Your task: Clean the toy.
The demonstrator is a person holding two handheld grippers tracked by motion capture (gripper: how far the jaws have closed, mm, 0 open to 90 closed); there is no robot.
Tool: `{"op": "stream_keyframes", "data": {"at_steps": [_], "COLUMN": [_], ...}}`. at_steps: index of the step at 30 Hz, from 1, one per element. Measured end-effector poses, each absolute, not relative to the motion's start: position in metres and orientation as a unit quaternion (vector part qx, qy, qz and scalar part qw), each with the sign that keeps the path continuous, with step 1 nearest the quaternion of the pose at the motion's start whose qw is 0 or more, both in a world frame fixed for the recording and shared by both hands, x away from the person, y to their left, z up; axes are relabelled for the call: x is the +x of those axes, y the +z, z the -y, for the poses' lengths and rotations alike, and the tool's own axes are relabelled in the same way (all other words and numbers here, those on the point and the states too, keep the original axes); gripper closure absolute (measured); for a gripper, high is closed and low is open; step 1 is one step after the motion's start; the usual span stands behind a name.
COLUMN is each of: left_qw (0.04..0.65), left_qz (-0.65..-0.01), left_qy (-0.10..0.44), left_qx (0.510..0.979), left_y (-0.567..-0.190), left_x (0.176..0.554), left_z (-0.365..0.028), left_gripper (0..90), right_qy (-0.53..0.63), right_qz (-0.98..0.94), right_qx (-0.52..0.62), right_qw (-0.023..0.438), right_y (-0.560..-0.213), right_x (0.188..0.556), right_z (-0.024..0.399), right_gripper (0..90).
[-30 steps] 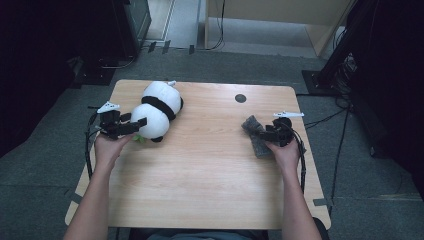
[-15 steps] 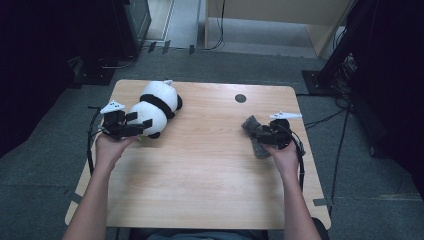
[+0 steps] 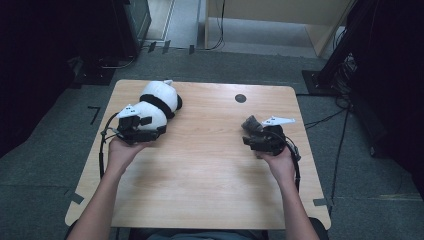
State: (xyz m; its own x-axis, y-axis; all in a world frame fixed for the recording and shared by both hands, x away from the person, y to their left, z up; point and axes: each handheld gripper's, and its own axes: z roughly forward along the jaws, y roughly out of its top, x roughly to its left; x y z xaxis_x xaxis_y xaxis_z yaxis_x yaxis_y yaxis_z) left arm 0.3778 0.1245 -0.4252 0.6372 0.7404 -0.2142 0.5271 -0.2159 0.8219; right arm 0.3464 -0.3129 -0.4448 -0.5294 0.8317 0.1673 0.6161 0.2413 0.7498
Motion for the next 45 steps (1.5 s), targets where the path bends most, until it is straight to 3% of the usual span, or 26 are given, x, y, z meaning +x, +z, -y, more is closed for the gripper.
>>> {"op": "stream_keyframes", "data": {"at_steps": [24,45], "left_qw": [0.458,0.390], "left_qz": [-0.380,-0.364], "left_qy": [0.075,0.080], "left_qx": [0.800,0.842], "left_y": [-0.463,-0.505], "left_x": [0.364,0.362], "left_z": [-0.065,-0.033], "left_gripper": [23.1,24.1], "right_qy": [0.392,0.364], "right_qz": [-0.819,-0.829], "right_qx": [0.403,0.413], "right_qw": [0.112,0.101], "right_y": [-0.470,-0.504], "right_x": [0.340,0.350], "right_z": [0.253,0.228], "right_gripper": [40.3,40.5]}}
